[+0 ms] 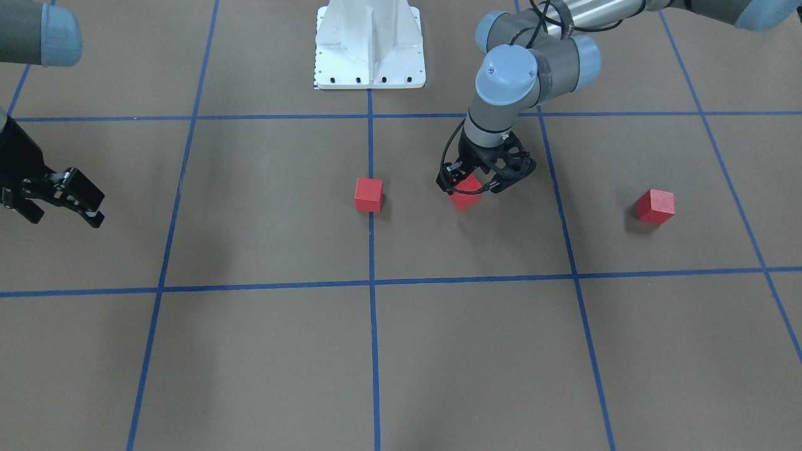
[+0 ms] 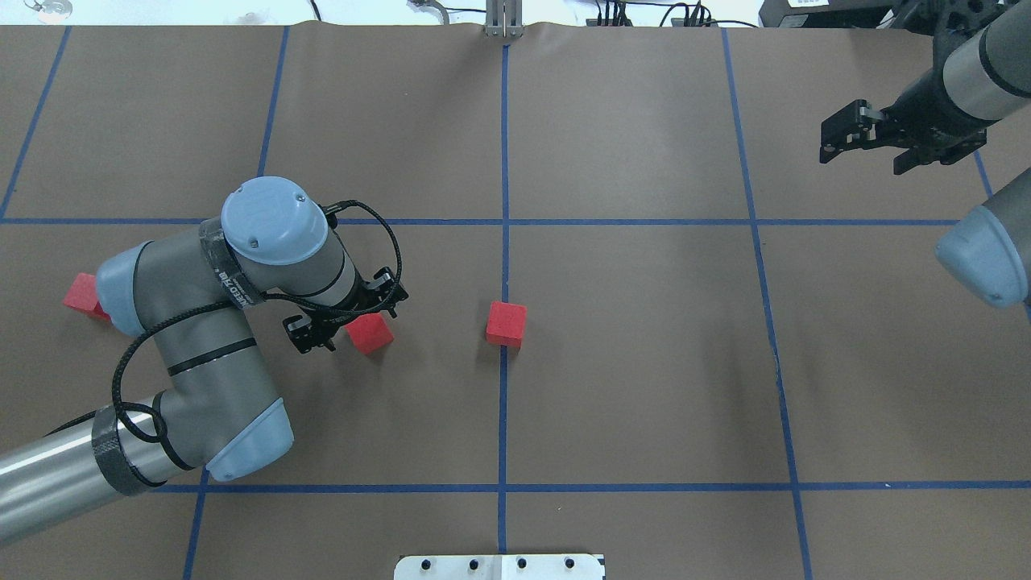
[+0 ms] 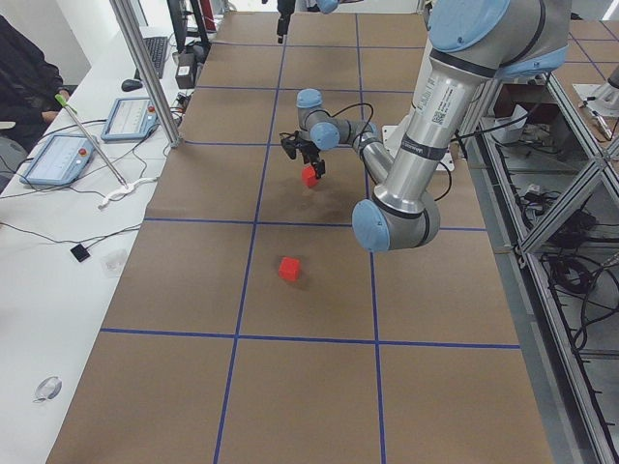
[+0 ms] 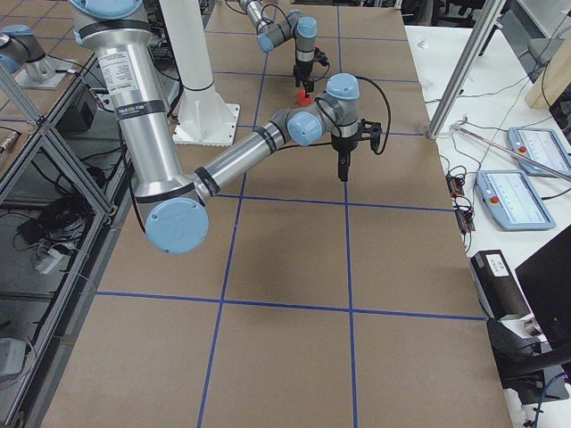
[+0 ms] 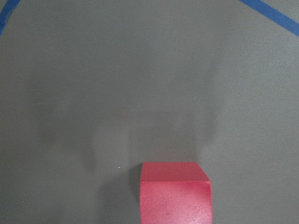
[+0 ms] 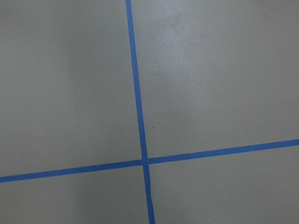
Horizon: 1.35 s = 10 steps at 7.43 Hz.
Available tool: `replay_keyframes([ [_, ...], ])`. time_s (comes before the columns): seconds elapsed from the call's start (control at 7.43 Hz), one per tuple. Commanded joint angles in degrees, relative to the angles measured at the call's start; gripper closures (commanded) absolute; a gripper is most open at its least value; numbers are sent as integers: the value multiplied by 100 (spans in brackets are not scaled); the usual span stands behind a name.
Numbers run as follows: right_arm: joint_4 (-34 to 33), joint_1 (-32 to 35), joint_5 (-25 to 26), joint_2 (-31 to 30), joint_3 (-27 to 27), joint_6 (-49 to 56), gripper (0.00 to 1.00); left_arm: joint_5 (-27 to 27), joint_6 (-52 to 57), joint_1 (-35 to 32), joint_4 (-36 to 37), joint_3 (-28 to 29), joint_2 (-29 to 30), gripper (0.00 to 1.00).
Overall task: Form red blocks into L shape at center
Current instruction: 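Grasp the red cube left of center with left gripper while right arm withdraws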
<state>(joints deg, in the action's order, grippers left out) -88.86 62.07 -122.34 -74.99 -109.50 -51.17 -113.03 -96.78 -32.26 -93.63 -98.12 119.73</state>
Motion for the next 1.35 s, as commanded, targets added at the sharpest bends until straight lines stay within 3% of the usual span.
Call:
replay_keyframes([
  [0.0,0,-2,96,2,8,2,1,9,2,-9,-208,258,86,1],
  [0.81,0,-20,96,2,-1,-33,1,220,169,-53,-226,452,77,6],
  [0.94,0,-20,96,2,8,-33,1,220,143,-44,-226,461,86,29],
  [1.08,0,-20,96,2,-1,-33,1,220,134,-44,-226,461,86,76],
  [1.21,0,-20,87,2,-1,-33,1,220,142,-35,-217,469,86,100],
])
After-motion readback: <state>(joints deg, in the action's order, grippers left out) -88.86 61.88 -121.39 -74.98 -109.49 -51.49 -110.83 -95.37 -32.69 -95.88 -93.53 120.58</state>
